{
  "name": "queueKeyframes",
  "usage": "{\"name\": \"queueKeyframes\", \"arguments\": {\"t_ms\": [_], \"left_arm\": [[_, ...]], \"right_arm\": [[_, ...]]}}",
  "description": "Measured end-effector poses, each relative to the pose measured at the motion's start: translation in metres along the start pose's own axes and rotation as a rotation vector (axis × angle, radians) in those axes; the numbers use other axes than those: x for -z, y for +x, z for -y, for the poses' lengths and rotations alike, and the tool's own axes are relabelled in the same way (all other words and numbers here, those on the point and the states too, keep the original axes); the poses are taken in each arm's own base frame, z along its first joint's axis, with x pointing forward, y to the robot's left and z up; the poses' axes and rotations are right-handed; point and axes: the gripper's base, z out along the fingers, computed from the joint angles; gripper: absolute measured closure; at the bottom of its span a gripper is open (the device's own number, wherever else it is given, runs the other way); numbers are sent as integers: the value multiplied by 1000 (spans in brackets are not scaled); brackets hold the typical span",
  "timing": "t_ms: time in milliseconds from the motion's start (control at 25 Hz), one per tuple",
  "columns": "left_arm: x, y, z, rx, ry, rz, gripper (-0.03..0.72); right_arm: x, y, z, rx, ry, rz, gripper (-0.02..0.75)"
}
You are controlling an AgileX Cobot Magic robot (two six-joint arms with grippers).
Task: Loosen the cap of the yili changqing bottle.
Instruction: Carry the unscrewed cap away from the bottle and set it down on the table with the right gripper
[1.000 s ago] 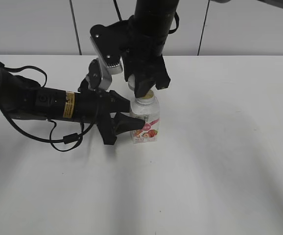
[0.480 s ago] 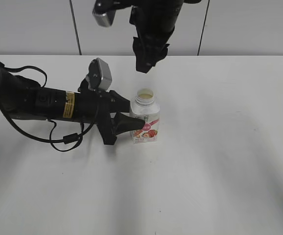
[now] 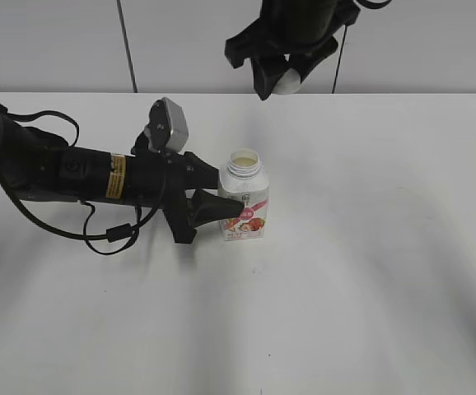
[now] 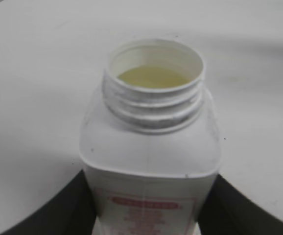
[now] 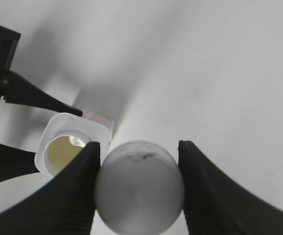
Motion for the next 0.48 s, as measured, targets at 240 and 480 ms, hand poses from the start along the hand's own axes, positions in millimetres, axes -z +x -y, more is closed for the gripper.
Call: {"name": "queueKeyframes", "arguments": {"t_ms": [240, 480], "left_arm": [[0, 0, 0, 0, 0, 0, 319], [0, 0, 0, 0, 0, 0, 319]], "right_arm": [[-4, 12, 57, -199, 1, -21, 353], [-19, 34, 96, -289, 23, -95, 353]]}}
